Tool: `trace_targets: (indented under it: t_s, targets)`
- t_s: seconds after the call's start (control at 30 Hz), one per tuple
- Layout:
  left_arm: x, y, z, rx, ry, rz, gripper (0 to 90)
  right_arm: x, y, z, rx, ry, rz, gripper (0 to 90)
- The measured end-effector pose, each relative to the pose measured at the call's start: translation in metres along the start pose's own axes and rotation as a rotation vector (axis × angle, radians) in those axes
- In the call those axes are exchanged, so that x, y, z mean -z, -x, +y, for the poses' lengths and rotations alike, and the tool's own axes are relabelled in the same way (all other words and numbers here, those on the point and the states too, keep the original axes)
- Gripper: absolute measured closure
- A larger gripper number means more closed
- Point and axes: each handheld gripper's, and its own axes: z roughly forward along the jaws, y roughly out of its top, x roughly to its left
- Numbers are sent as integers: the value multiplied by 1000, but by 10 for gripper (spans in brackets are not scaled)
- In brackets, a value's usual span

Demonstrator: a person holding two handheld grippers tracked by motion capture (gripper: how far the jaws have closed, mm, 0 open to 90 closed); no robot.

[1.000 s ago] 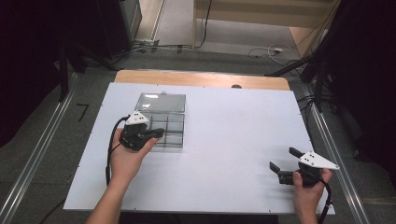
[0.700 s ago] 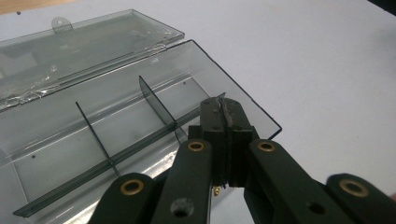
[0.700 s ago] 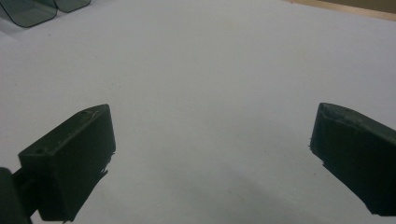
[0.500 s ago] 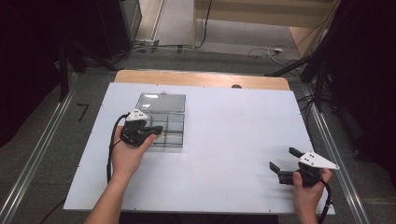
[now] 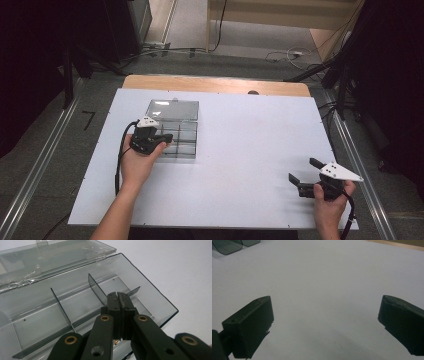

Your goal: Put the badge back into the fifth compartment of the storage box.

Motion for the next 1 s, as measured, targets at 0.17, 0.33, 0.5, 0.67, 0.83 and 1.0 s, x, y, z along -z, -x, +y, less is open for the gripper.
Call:
trace_targets:
  t_s: [0.17,0.33,0.5,0.67,0.83,1.0]
  targets:
    - [-5,-2,-3,11,-7,3,891,0,0,0,0,1,0,0]
    - [-9,-5,-7,27,-14,8,890,0,0,0,0,0,0,0]
    - [-12,-7,-10,39,-16,3,890,0,0,0,0,1,0,0]
    - [-17,-9,-14,49,-24,3,890,0,0,0,0,0,0,0]
    - [-18,-7,-15,43,-27,8,889,0,0,0,1,-1,-2,0]
    - [-19,-10,-18,53,-31,8,886,0,0,0,1,0,-2,0]
